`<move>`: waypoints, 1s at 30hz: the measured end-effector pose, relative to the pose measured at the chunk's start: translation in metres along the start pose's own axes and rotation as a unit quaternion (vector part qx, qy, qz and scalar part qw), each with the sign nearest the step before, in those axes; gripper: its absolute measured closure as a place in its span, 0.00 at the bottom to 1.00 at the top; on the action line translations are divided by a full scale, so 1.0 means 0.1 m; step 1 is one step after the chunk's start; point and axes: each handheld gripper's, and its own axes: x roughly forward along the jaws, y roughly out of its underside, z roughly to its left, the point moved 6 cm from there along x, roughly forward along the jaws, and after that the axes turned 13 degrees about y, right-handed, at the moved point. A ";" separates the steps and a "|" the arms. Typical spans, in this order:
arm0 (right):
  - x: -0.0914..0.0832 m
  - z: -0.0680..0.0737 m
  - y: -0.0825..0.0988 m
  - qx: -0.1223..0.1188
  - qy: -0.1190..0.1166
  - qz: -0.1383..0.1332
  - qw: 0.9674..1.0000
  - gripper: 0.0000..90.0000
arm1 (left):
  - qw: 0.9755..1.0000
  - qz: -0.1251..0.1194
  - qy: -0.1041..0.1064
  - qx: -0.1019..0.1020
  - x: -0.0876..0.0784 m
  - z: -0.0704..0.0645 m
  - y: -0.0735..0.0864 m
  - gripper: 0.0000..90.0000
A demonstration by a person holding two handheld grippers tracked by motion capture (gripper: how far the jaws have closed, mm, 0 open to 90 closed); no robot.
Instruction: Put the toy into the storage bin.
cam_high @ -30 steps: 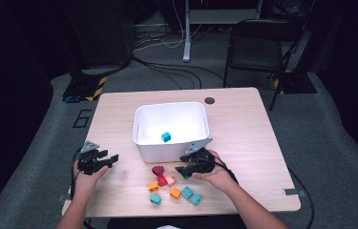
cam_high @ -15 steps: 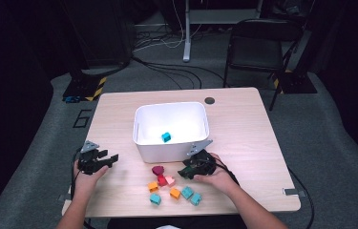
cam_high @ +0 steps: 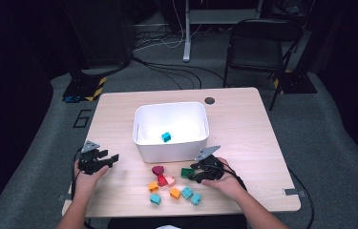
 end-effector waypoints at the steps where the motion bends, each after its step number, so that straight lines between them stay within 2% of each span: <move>1: 0.00 0.00 0.01 0.002 0.000 0.000 1.000 0.61 | 1.000 0.002 0.001 0.000 0.00 0.00 0.00 0.45; 3: 0.00 0.00 0.03 0.008 -0.001 0.001 1.000 0.64 | 1.000 0.003 0.001 0.000 0.00 0.00 0.00 0.45; 14: -0.04 0.05 0.00 -0.012 0.001 -0.003 1.000 0.65 | 1.000 -0.005 -0.001 -0.002 0.00 0.01 0.00 0.45; 18: -0.08 0.07 -0.06 -0.021 0.001 -0.012 1.000 0.65 | 1.000 -0.005 -0.002 -0.001 -0.01 0.01 0.00 0.45; 26: -0.16 0.10 -0.16 -0.021 -0.005 -0.015 1.000 0.65 | 1.000 -0.004 -0.002 -0.002 0.00 0.01 0.00 0.45; 30: -0.25 0.12 -0.27 -0.023 -0.014 -0.023 0.999 0.65 | 1.000 -0.003 -0.002 -0.002 -0.01 0.01 0.00 0.45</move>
